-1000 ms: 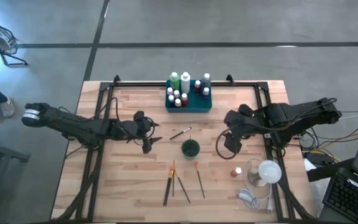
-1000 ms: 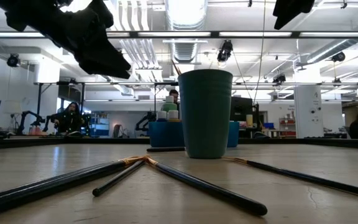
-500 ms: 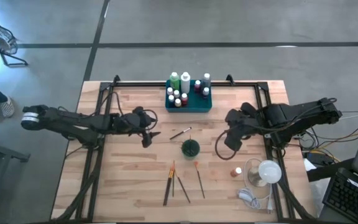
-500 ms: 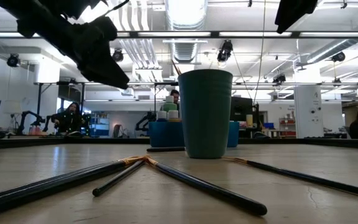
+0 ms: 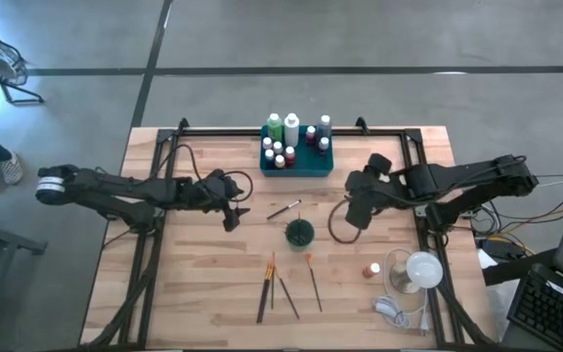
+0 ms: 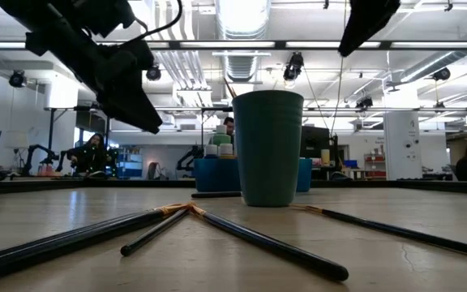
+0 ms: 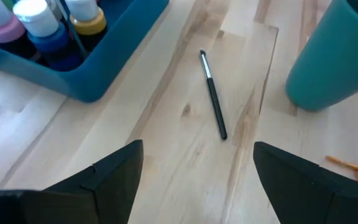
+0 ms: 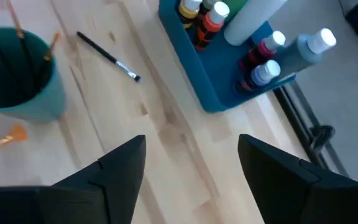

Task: Pick & Place Paint Supplies
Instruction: Put the white paint brush into the green cup

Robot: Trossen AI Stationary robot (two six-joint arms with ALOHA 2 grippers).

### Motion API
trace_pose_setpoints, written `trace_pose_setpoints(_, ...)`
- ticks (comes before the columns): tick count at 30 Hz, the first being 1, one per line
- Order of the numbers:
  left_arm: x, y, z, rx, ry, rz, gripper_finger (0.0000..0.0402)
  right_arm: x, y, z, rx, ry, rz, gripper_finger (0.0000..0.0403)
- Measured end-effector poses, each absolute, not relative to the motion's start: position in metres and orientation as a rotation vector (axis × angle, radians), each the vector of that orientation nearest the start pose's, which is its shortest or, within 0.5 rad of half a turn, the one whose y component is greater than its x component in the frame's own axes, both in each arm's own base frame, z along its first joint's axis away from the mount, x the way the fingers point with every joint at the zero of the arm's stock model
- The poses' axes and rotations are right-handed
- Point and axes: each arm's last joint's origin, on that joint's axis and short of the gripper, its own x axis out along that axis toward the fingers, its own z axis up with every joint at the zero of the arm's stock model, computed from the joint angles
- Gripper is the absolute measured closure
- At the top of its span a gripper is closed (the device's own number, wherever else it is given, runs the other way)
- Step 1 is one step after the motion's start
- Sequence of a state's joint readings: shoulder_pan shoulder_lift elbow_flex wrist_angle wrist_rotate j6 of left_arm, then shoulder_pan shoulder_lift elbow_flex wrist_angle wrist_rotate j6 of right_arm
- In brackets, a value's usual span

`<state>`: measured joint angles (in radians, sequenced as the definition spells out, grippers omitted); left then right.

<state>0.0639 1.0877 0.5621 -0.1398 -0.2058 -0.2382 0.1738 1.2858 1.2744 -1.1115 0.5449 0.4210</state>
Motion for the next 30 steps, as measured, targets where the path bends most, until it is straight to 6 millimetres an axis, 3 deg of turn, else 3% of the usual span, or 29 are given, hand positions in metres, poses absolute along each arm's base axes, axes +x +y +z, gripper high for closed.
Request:
trace_pose_setpoints(13,0.223,0.021,0.218,-0.157,0.529,0.320,0.0094,0.243,-0.009,0.273,-0.244,1.047,-0.380,0.0205)
trace_pose_setpoints(21,0.231,0.023,0.245,-0.124,0.430,0.370,0.0094,0.252,-0.043,0.265,-0.225,0.960,-0.146,0.0222)
trace_pose_setpoints(30,0.234,0.029,0.270,-0.108,0.345,0.504,0.0094,0.263,-0.070,0.250,-0.380,0.979,-0.161,0.0241)
